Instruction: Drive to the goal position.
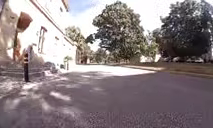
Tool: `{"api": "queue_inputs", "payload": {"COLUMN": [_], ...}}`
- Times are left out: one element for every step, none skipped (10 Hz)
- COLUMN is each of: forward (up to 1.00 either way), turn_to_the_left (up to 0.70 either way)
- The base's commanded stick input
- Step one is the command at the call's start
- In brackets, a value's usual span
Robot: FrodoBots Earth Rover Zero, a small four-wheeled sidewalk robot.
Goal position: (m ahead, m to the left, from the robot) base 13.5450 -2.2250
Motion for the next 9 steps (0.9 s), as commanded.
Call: {"api": "queue_inputs", "payload": {"forward": [0.7, 0.7, 0.7, 0.7, 0.7, 0.7, 0.7, 0.7, 0.7], "turn_to_the_left": [0.0, 0.0, 0.0, 0.0, 0.0, 0.0, 0.0, 0.0, 0.01]}}
